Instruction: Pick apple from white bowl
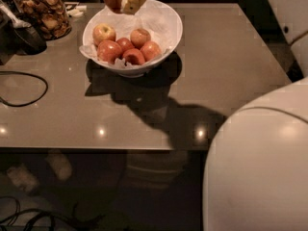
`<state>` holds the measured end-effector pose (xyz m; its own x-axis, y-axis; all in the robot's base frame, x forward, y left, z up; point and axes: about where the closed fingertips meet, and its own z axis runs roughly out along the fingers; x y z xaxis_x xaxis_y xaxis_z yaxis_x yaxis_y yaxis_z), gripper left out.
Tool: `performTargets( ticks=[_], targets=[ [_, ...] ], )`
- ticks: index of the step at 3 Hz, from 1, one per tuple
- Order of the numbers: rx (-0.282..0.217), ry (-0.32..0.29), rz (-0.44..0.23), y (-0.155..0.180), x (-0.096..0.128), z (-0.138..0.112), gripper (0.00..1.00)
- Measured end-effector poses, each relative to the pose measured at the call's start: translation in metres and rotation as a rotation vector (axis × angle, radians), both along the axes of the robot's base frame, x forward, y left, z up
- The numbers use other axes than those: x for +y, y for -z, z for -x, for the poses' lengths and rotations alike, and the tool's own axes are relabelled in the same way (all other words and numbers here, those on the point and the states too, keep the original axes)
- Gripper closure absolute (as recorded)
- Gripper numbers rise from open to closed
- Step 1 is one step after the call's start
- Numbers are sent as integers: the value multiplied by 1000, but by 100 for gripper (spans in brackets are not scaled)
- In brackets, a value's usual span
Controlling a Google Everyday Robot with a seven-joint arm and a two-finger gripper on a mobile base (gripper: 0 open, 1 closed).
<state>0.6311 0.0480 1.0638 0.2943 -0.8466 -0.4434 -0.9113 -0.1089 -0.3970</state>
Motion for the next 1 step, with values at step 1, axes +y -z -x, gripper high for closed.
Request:
performTargets(
  ticks=[1],
  targets=[
    [-5,0,-3,-3,0,1,100]
  ],
)
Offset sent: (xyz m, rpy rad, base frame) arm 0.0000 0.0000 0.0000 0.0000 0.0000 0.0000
